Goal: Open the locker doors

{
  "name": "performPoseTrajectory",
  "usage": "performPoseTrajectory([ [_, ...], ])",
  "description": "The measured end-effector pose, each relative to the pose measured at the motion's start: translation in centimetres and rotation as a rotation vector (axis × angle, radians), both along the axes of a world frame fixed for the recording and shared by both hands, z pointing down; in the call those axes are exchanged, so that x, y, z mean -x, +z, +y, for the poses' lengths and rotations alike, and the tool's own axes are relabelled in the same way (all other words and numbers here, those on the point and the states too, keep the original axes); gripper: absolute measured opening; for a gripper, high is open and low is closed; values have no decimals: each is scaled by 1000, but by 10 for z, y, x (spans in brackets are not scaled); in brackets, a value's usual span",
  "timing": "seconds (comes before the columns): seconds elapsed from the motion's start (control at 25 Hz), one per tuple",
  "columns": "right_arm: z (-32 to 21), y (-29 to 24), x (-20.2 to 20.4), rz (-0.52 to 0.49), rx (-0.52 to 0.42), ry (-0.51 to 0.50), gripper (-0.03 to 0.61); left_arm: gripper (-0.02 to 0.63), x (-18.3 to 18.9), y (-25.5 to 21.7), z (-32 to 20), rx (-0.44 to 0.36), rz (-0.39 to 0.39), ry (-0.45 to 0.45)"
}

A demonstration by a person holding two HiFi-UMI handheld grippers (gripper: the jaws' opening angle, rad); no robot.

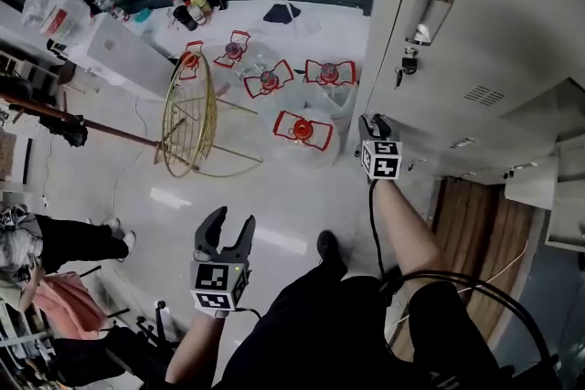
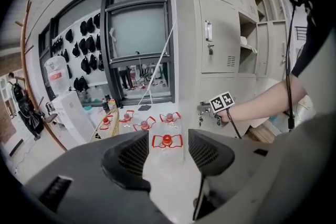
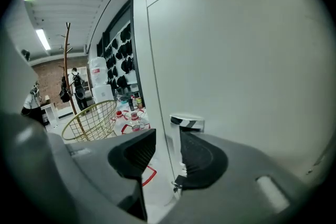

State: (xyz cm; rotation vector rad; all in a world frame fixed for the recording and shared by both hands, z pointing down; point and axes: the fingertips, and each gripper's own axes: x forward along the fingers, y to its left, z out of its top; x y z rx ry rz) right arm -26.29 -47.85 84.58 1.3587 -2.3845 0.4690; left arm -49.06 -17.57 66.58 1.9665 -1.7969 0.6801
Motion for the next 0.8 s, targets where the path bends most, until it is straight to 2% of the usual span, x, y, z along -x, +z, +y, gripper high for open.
performPoseTrajectory([
  [0.16,6,0,-2,20,-6,3,130,233,-5,3,-2,-2,11,15],
  [0.32,27,-1,-3,29,-21,-37,123,233,-15,4,-8,-12,28,38],
  [0.56,82,3,-9,39,-6,-104,160,233,-36,10,-16,0,53,86],
  [0.8,119,5,-29,54,15,-56,152,233,-70,12,-29,7,78,167],
])
